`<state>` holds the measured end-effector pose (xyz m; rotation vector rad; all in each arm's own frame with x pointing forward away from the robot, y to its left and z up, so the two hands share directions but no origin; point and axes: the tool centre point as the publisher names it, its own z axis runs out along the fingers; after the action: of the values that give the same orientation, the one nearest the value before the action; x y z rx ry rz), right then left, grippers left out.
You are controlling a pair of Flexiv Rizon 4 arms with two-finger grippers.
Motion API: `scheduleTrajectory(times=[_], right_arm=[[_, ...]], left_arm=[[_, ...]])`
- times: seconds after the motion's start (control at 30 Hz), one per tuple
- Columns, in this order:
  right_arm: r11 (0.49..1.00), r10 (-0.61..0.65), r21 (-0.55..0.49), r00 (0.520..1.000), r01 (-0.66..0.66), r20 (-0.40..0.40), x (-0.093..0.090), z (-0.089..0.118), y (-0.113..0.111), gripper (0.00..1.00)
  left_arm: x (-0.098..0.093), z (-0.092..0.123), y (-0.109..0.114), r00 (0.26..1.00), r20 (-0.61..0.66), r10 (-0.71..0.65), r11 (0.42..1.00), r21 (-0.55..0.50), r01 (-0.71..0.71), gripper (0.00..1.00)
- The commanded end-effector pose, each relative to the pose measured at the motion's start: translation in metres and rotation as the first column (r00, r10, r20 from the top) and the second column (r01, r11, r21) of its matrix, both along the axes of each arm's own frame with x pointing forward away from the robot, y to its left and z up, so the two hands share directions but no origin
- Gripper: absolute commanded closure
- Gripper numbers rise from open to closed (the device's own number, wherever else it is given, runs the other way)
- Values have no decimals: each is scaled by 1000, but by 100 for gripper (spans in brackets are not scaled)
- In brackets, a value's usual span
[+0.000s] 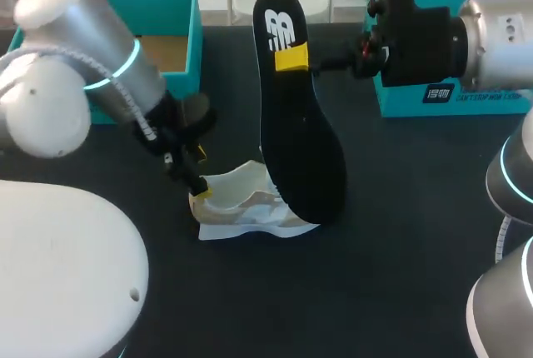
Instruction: Take the shoe out of the shoebox, open the shoe tongue, remove and reinsert the insole, then place the shoe into the shoebox
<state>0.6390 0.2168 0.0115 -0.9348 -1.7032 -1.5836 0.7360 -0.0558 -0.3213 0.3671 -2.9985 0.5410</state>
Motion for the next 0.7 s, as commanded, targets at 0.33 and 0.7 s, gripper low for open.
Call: scheduleTrajectory(times=[0.33,0.7], right_arm=[[1000,-3,-3,1000,3,-1,0,0,4,100],[1000,-3,-3,1000,3,-1,0,0,4,100]], left_arm=[[-4,7,-2,995,11,-102,946,312,94,0],[-6,4,-3,995,18,-99,951,296,90,0]])
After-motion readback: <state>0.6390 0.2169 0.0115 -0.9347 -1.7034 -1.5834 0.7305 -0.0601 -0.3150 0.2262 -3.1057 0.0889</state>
